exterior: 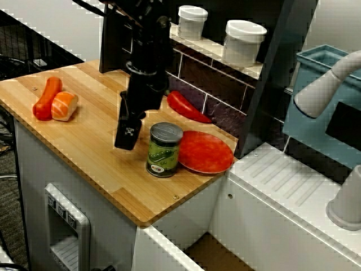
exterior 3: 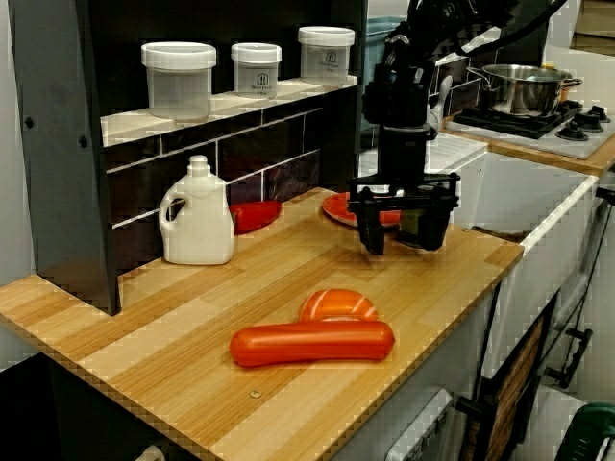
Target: Push into sink
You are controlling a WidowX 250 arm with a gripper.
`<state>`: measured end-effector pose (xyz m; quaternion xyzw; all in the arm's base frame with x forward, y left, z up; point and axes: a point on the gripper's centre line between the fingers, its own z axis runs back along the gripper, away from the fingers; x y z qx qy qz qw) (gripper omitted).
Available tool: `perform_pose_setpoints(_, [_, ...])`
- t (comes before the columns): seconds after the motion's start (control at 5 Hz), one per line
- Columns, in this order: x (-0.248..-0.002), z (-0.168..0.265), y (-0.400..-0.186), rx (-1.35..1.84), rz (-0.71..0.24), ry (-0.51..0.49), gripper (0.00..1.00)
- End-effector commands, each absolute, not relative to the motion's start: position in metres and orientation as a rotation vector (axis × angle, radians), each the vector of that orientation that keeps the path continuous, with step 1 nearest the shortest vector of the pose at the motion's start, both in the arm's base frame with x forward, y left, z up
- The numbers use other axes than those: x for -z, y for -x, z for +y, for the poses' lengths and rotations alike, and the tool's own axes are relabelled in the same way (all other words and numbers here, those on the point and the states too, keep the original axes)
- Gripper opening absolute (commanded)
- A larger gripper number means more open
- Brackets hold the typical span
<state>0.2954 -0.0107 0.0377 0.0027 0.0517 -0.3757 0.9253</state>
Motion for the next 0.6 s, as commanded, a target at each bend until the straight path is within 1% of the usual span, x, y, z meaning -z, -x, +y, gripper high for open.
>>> perform_pose_setpoints(0.0, [-0.049, -0.052, -0.29, 0.845, 0.103, 0.067, 1.0])
perform_pose_setpoints(0.2, [-0.053, -0.072, -0.282, 0.879, 0.14, 0.133, 1.0])
perform_pose_setpoints(0.4, [-0.055, -0.089, -0.273, 0.907, 0.167, 0.171, 1.0])
